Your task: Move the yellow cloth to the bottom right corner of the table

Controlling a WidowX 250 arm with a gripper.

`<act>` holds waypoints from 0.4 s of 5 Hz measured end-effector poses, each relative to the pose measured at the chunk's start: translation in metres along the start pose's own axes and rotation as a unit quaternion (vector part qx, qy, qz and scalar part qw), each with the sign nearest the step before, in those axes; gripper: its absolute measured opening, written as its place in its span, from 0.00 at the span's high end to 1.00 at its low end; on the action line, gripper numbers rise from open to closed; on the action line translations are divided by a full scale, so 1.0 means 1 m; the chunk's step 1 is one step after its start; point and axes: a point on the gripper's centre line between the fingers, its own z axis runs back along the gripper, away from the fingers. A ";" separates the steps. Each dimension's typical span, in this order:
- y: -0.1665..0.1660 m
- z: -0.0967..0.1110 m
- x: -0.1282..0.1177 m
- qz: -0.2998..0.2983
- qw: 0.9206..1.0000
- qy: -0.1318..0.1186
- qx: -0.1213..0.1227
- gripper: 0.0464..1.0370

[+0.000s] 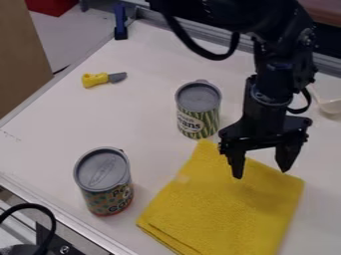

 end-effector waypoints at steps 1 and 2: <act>-0.003 0.002 0.016 -0.116 0.990 -0.082 0.022 0.04; -0.014 -0.003 0.025 -0.237 0.962 -0.130 0.027 0.04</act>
